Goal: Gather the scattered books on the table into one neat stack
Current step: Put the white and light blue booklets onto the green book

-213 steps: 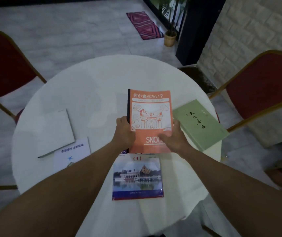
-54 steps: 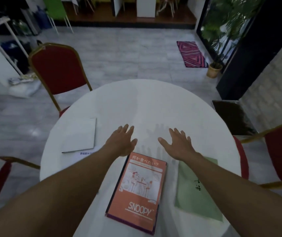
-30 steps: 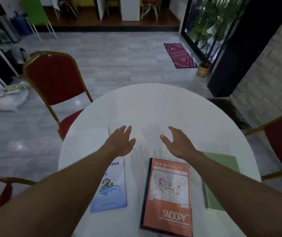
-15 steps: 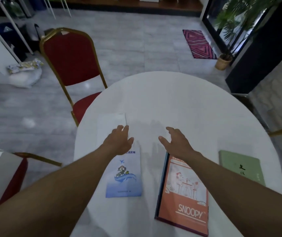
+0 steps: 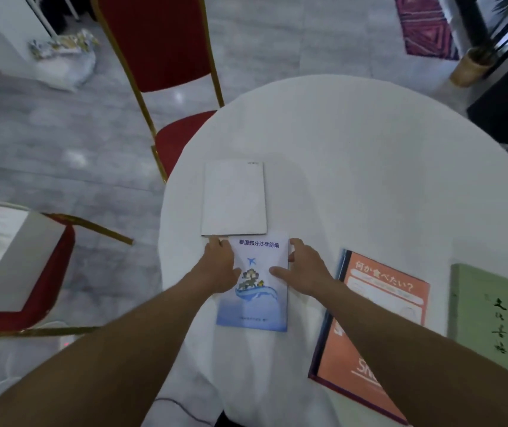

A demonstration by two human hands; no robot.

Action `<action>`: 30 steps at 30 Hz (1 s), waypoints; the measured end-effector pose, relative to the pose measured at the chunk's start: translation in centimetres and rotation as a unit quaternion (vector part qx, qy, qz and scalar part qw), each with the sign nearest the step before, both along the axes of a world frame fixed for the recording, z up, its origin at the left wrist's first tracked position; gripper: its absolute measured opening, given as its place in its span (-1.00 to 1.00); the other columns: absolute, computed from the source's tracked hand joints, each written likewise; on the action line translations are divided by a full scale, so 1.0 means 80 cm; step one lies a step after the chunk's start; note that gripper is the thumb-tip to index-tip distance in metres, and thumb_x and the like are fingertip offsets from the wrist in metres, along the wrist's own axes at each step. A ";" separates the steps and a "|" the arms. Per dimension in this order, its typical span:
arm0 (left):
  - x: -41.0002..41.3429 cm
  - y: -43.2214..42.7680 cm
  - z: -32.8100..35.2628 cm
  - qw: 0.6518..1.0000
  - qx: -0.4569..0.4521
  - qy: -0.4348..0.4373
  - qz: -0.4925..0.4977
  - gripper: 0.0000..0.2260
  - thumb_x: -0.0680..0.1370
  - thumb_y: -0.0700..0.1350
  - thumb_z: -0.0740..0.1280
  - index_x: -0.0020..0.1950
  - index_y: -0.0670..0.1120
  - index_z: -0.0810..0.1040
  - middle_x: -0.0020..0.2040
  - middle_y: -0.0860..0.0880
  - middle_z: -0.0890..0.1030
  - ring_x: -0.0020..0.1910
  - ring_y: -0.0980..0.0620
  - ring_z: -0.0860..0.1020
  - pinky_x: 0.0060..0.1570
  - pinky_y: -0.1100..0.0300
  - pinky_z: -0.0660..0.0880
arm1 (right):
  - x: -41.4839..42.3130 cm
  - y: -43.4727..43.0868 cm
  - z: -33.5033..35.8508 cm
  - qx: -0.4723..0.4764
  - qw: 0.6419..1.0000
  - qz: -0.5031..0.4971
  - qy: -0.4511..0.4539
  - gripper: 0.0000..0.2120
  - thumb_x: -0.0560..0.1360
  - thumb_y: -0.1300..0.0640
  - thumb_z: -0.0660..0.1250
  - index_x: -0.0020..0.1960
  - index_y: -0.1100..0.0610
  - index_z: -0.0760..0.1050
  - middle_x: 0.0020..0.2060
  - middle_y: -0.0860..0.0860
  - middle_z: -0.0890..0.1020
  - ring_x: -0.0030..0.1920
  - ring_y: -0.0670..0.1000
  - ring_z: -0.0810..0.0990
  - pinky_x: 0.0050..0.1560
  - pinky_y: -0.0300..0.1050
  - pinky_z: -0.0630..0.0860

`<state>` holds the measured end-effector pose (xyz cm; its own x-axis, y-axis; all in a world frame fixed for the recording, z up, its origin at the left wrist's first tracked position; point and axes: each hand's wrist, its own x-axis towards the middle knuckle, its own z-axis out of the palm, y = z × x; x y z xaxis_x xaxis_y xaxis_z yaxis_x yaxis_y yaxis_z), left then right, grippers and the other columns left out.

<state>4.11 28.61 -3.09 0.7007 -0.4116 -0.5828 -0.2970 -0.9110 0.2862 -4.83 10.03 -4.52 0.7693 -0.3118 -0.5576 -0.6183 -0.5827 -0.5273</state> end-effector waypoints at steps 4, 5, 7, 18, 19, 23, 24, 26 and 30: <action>0.004 -0.005 -0.008 0.999 -0.011 0.013 0.027 -0.31 0.55 -0.03 0.37 0.45 -0.40 0.12 0.41 -0.37 0.17 0.37 -0.27 0.32 0.36 0.05 0.31 | 0.008 0.009 -0.012 -0.009 1.000 -0.017 0.012 -0.28 0.29 -0.01 0.61 0.29 0.15 0.33 0.19 0.12 0.55 0.13 0.10 0.59 0.11 0.00 0.56; 0.004 -0.006 -0.009 0.999 -0.013 0.018 0.034 -0.30 0.54 -0.05 0.38 0.46 -0.41 0.10 0.42 -0.38 0.18 0.37 -0.28 0.33 0.35 0.05 0.32 | 0.009 0.010 -0.013 -0.008 1.000 -0.022 0.017 -0.30 0.28 0.02 0.62 0.27 0.16 0.33 0.18 0.11 0.56 0.12 0.10 0.59 0.09 -0.01 0.57; 0.006 -0.006 -0.012 0.998 -0.016 0.026 0.050 -0.29 0.52 -0.06 0.40 0.45 -0.40 0.12 0.40 -0.37 0.23 0.35 -0.28 0.37 0.33 0.06 0.35 | 0.013 0.011 -0.015 0.003 0.999 -0.036 0.027 -0.30 0.27 0.08 0.63 0.26 0.19 0.34 0.16 0.11 0.56 0.11 0.10 0.60 0.10 0.01 0.58; 0.015 -0.018 -0.015 0.992 -0.018 0.061 0.105 -0.40 0.45 -0.15 0.42 0.39 -0.35 0.29 0.35 -0.28 0.34 0.35 -0.21 0.38 0.29 0.11 0.39 | 0.017 0.014 -0.012 0.018 0.998 -0.045 0.037 -0.36 0.29 0.19 0.60 0.21 0.25 0.29 0.15 0.14 0.50 0.12 0.11 0.55 0.06 -0.05 0.55; 0.012 -0.022 -0.014 0.993 -0.016 0.058 0.103 -0.39 0.45 -0.15 0.42 0.39 -0.35 0.27 0.34 -0.28 0.34 0.34 -0.22 0.39 0.29 0.10 0.40 | 0.016 0.012 -0.012 0.017 0.998 -0.046 0.039 -0.36 0.31 0.19 0.59 0.20 0.22 0.26 0.14 0.13 0.50 0.11 0.11 0.55 0.03 -0.07 0.52; 0.005 -0.030 -0.014 0.992 -0.005 0.050 0.115 -0.27 0.43 -0.18 0.48 0.42 -0.34 0.13 0.36 -0.28 0.26 0.29 -0.26 0.43 0.22 0.08 0.42 | 0.016 0.006 -0.012 0.026 0.997 -0.041 0.056 -0.32 0.35 0.21 0.56 0.31 0.22 0.24 0.19 0.13 0.51 0.14 0.09 0.53 0.06 -0.10 0.49; 0.004 -0.031 -0.014 0.992 -0.006 0.051 0.117 -0.25 0.42 -0.18 0.49 0.43 -0.34 0.12 0.37 -0.28 0.26 0.29 -0.26 0.43 0.21 0.08 0.42 | 0.016 0.006 -0.012 0.022 0.997 -0.036 0.061 -0.30 0.35 0.21 0.56 0.35 0.24 0.24 0.21 0.14 0.50 0.15 0.09 0.51 0.05 -0.14 0.46; 0.003 -0.030 -0.015 0.992 -0.009 0.056 0.117 -0.23 0.41 -0.17 0.51 0.43 -0.33 0.12 0.36 -0.27 0.28 0.31 -0.24 0.42 0.22 0.09 0.42 | 0.014 0.007 -0.012 0.006 0.998 -0.022 0.066 -0.25 0.36 0.20 0.55 0.42 0.27 0.23 0.25 0.18 0.46 0.24 0.13 0.48 0.09 -0.16 0.41; 0.002 -0.024 -0.014 0.991 -0.024 0.058 0.117 -0.22 0.38 -0.14 0.54 0.42 -0.31 0.16 0.35 -0.25 0.32 0.32 -0.22 0.41 0.23 0.08 0.41 | 0.008 0.012 -0.010 -0.013 0.998 -0.019 0.063 -0.16 0.35 0.15 0.57 0.49 0.23 0.20 0.31 0.19 0.35 0.27 0.15 0.46 0.18 -0.13 0.43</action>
